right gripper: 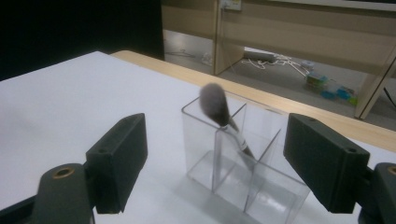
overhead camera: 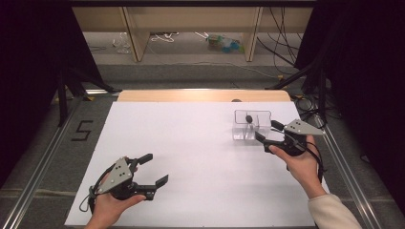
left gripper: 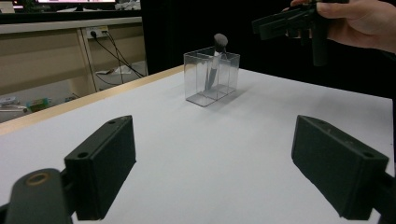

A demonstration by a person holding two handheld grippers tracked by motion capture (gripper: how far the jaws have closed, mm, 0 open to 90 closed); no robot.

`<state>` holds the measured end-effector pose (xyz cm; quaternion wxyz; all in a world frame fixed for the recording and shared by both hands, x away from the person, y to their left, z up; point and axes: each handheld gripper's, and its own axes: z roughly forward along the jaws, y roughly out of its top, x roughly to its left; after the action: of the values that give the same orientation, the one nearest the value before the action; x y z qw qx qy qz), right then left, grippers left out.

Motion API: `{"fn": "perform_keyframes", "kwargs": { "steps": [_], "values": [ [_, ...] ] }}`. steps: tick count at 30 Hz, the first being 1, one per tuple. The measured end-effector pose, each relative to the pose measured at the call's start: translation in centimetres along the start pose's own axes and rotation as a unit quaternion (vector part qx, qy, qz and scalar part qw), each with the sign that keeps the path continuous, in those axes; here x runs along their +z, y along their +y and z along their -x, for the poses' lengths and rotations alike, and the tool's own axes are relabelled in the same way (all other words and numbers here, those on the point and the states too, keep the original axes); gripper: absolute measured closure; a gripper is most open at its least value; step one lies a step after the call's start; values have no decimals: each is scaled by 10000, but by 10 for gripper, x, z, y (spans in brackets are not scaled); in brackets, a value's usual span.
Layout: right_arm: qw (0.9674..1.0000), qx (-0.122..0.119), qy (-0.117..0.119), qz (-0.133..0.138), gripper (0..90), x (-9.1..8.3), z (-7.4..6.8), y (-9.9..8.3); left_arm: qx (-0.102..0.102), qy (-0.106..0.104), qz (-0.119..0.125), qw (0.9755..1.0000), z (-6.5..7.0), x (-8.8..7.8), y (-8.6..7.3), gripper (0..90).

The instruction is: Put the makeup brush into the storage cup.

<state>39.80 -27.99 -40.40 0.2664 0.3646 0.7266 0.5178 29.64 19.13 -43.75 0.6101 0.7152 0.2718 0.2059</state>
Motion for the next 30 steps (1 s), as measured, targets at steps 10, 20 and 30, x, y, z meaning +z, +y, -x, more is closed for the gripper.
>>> {"fn": "perform_keyframes", "kwargs": {
  "steps": [10, 20, 30],
  "values": [
    [9994, -117, 294, 162, 235, -19, -18, -8, 29, 21, 12, 10000, -1, 0, 0, 132],
    [9974, -131, 701, 121, 235, -30, -33, -18, 30, 63, 47, 10000, -2, -2, 1, 131],
    [9965, -144, 813, 137, 239, -46, -41, -29, 11, 85, 42, 10000, -3, -2, 1, 130]
  ]
}}
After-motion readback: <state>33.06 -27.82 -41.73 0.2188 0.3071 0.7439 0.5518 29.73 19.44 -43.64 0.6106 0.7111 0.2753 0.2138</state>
